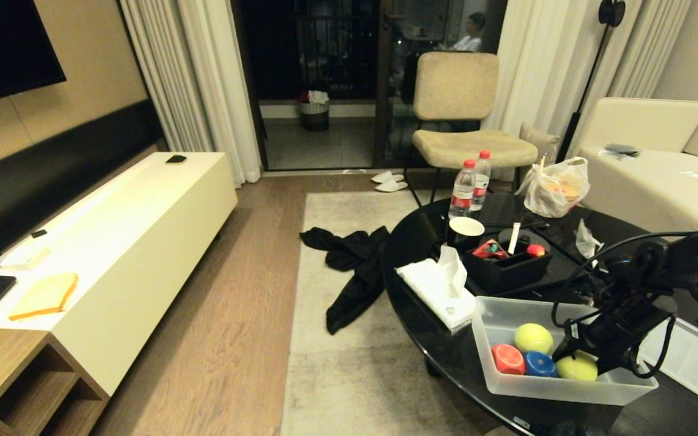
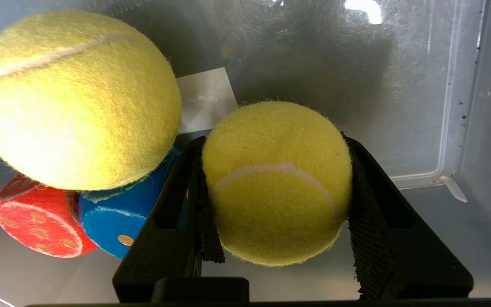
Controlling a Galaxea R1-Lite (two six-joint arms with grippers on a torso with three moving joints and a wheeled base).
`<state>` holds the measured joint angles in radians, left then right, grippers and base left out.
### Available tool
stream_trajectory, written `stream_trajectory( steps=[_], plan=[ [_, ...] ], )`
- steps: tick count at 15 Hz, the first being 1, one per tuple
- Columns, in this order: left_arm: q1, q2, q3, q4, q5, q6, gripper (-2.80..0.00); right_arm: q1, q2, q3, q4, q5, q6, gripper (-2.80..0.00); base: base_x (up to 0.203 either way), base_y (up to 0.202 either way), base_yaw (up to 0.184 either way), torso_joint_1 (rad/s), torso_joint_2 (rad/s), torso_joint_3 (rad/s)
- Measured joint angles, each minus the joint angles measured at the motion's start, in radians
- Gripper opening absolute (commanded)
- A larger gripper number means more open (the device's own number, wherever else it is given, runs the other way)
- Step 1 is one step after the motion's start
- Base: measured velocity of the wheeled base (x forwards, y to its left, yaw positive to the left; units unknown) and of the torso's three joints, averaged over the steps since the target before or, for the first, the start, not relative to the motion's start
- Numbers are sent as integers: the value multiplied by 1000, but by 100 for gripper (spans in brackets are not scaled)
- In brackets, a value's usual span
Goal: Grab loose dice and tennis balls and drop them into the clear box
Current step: Put the ball in the box
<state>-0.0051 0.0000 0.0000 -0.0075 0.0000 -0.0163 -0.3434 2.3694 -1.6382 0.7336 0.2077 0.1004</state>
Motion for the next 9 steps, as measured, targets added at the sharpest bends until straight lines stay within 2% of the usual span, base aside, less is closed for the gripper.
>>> stream_trajectory(
  steps=[9],
  plan=[
    [1, 0, 0, 0, 0, 1, -280, -1, -18, -8, 3, 9, 6, 0, 0, 0, 0, 0, 0, 0]
  ],
)
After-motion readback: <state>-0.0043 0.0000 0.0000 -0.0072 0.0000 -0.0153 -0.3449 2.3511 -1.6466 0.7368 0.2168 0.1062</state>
